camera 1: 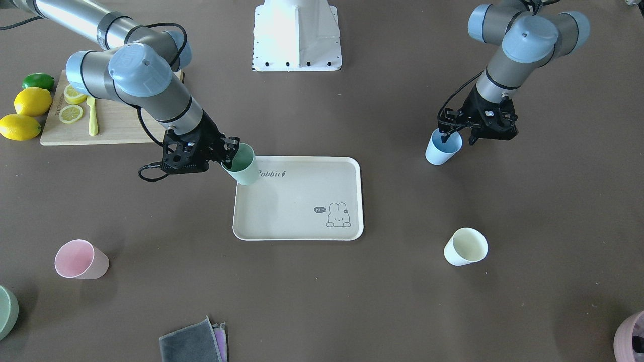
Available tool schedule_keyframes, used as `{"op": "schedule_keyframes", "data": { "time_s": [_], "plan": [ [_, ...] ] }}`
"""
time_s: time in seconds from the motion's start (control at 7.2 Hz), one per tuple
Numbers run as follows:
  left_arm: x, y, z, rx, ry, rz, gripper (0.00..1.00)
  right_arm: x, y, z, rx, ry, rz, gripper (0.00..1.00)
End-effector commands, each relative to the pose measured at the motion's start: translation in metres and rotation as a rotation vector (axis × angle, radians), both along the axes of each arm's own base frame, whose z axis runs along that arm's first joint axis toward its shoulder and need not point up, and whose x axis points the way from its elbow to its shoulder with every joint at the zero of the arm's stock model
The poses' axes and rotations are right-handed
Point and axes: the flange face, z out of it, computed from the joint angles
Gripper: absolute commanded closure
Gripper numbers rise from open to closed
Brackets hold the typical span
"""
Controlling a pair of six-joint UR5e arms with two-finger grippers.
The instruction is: Place all cups on tray
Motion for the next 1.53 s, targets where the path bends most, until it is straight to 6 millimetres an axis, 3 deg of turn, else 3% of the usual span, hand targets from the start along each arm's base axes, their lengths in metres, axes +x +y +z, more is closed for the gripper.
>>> {"op": "schedule_keyframes", "data": {
  "time_s": [0.0, 0.14, 0.28, 0.42, 0.56, 0.69, 0.97, 1.11, 1.25, 1.39],
  "plan": [
    [0.003, -0.001, -0.004, 0.004, 0.01, 0.002, 1.0, -0.026, 0.002, -0.006, -0.018, 0.01, -0.004, 1.0],
    [0.013, -0.009, -0.035, 0.028, 0.055, -0.002, 1.0, -0.029, 0.005, -0.007, -0.015, 0.006, -0.01, 1.0],
    [0.027, -0.022, -0.077, 0.046, 0.085, -0.008, 1.0, -0.027, 0.005, -0.011, -0.022, -0.003, 0.0, 0.22],
    [0.049, -0.039, -0.123, 0.028, 0.108, -0.035, 1.0, -0.021, 0.0, -0.012, -0.011, 0.005, 0.036, 0.0],
    [0.081, -0.056, -0.167, -0.019, 0.119, -0.064, 1.0, 0.003, -0.018, -0.008, -0.014, 0.003, 0.053, 0.0],
    [0.109, -0.066, -0.19, -0.018, 0.124, -0.056, 1.0, 0.035, -0.034, 0.006, -0.031, -0.003, 0.047, 0.0],
    [0.161, -0.069, -0.21, -0.001, 0.098, -0.067, 1.0, 0.122, -0.08, 0.066, 0.07, 0.05, 0.013, 0.0],
    [0.182, -0.062, -0.208, 0.017, 0.077, -0.07, 1.0, 0.159, -0.103, 0.104, 0.1, 0.089, -0.007, 0.0],
    [0.188, -0.059, -0.208, 0.024, 0.07, -0.068, 0.31, 0.19, -0.128, 0.144, 0.111, 0.119, -0.035, 0.0],
    [0.194, -0.056, -0.21, 0.044, 0.057, -0.109, 0.02, 0.218, -0.147, 0.175, 0.138, 0.144, -0.067, 0.0]
  ]
}}
